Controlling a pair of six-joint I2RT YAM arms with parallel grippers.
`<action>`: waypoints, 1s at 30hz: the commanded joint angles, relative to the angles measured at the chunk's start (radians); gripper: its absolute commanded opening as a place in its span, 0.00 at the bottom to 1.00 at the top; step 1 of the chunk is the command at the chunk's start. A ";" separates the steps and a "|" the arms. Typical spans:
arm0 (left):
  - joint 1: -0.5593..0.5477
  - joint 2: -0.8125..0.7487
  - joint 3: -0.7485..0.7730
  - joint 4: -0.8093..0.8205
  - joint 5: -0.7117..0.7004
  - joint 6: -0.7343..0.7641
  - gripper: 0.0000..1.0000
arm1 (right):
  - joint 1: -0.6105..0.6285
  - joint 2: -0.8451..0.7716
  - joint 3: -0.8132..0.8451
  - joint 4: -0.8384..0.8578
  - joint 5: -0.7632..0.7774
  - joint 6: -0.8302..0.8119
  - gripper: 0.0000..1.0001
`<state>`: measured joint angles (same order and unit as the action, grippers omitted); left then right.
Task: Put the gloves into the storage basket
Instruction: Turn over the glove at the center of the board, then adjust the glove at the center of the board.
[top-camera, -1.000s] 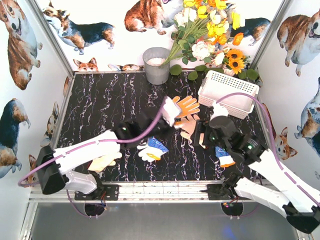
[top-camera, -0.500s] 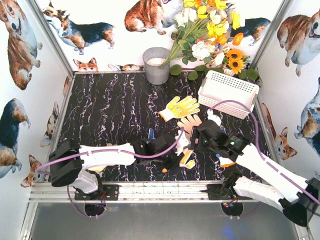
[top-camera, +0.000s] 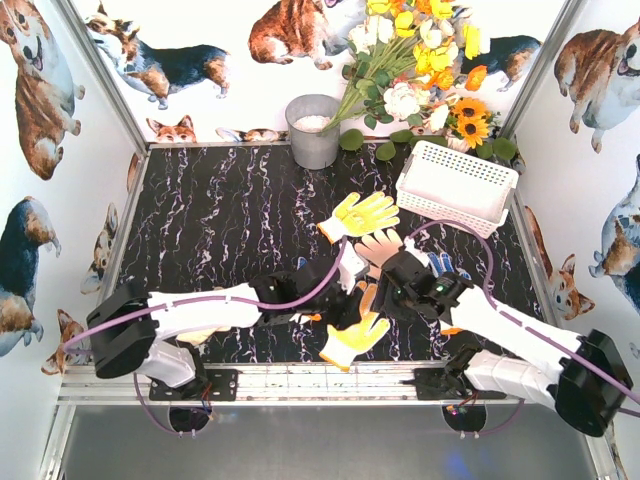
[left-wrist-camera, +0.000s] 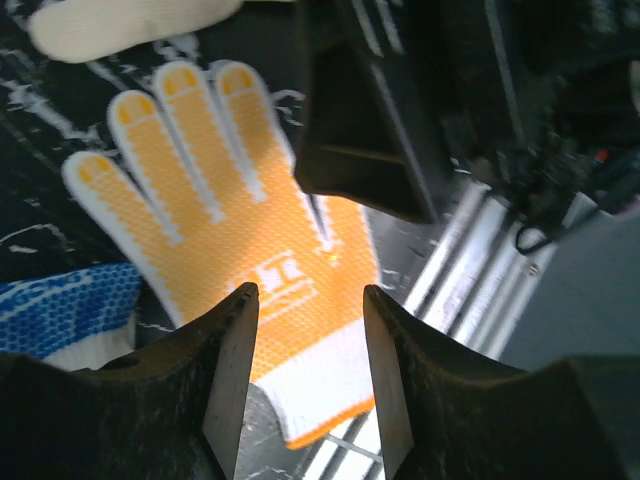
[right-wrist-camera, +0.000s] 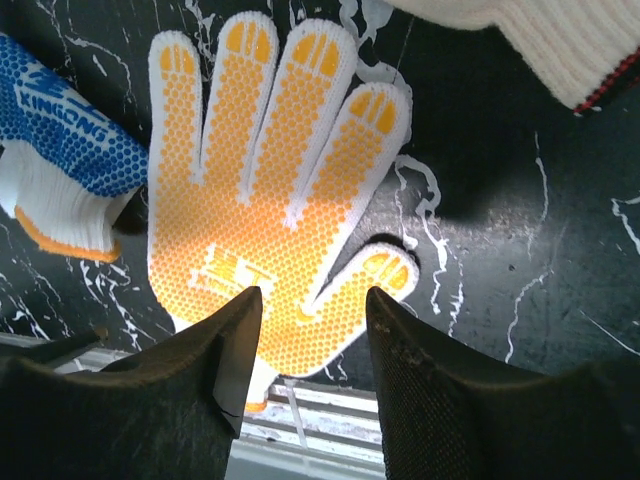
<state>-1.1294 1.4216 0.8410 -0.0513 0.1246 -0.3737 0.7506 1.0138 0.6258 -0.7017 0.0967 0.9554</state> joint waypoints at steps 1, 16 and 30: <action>0.015 0.059 0.037 0.026 -0.128 -0.051 0.39 | -0.001 0.043 -0.012 0.128 0.002 0.018 0.46; 0.175 0.222 -0.039 0.217 -0.123 -0.138 0.36 | 0.000 0.233 -0.029 0.242 0.036 -0.026 0.40; 0.327 0.096 -0.285 0.206 -0.140 -0.170 0.37 | 0.010 0.442 0.056 0.422 -0.064 -0.159 0.37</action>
<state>-0.8528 1.5806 0.6350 0.2451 0.0303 -0.5503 0.7506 1.3880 0.6491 -0.3462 0.0547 0.8536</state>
